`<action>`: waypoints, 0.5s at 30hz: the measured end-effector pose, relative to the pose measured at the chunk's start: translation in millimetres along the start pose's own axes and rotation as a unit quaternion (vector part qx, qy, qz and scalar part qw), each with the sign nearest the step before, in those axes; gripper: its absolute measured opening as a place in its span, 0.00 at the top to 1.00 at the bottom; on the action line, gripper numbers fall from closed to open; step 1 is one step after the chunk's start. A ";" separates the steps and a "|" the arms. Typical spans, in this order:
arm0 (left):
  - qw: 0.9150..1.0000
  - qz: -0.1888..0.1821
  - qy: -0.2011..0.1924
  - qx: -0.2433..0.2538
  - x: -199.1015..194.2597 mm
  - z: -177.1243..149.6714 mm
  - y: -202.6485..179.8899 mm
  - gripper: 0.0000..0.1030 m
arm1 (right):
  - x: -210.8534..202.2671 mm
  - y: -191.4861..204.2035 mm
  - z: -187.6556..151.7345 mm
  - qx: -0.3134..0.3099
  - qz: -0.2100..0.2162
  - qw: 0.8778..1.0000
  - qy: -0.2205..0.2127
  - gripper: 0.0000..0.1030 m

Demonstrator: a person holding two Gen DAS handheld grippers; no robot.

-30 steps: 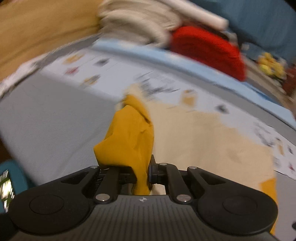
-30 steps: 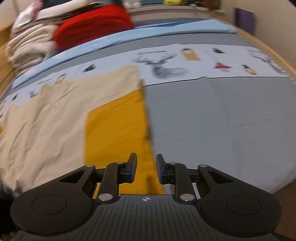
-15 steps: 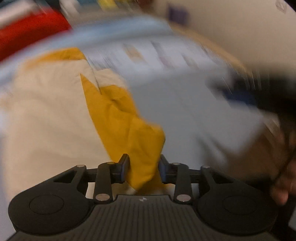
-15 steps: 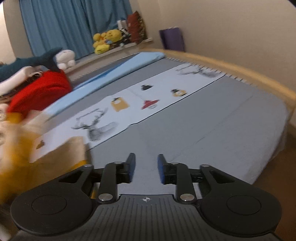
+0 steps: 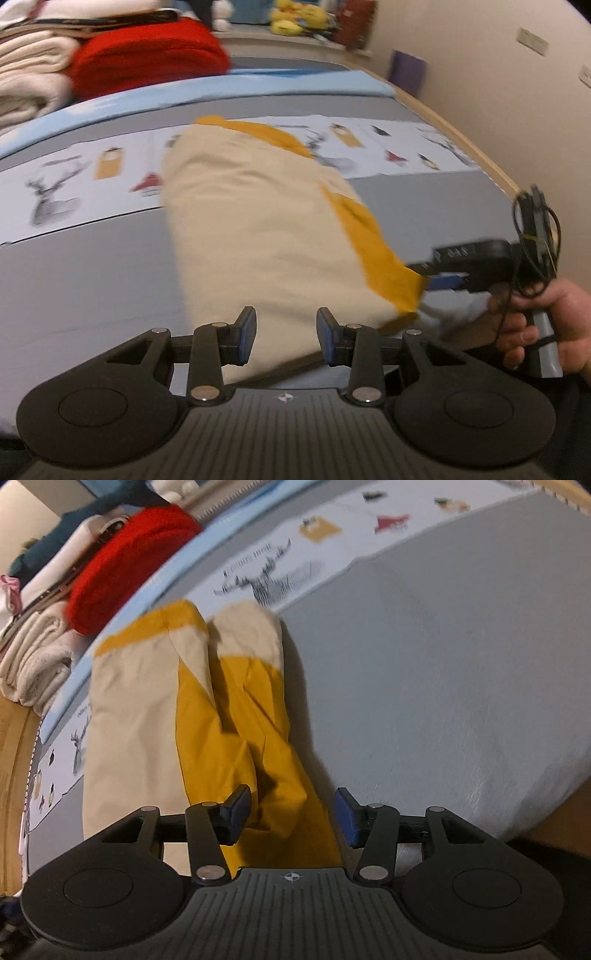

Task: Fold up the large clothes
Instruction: 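Fold the held mustard side across the garment body with the left gripper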

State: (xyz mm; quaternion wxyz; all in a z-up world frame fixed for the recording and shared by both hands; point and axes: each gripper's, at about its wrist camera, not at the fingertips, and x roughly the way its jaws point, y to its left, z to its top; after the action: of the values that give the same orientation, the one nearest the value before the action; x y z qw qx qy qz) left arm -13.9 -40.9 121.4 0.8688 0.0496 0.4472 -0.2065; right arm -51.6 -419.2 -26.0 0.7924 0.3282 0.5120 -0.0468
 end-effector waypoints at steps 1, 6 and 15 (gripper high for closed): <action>1.000 0.006 -0.003 0.000 -3.6 1.4 5.6 0.60 | 2.8 2.5 -1.5 0.000 -0.001 1.000 0.004 0.50; 1.000 0.002 -0.019 0.007 5.2 5.2 15.0 0.58 | -5.6 9.2 -5.4 -0.010 0.020 1.000 -0.013 0.98; 0.996 -0.037 -0.022 0.075 56.4 25.8 8.9 0.58 | -53.3 -13.7 -12.5 -0.037 0.011 0.995 -0.091 1.00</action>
State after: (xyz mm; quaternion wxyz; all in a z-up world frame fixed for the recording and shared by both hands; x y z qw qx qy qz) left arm 38.2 -57.6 90.9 0.8640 0.0938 0.4129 -0.2726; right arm -92.0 -436.8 9.2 0.8477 0.2991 0.4353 -0.0488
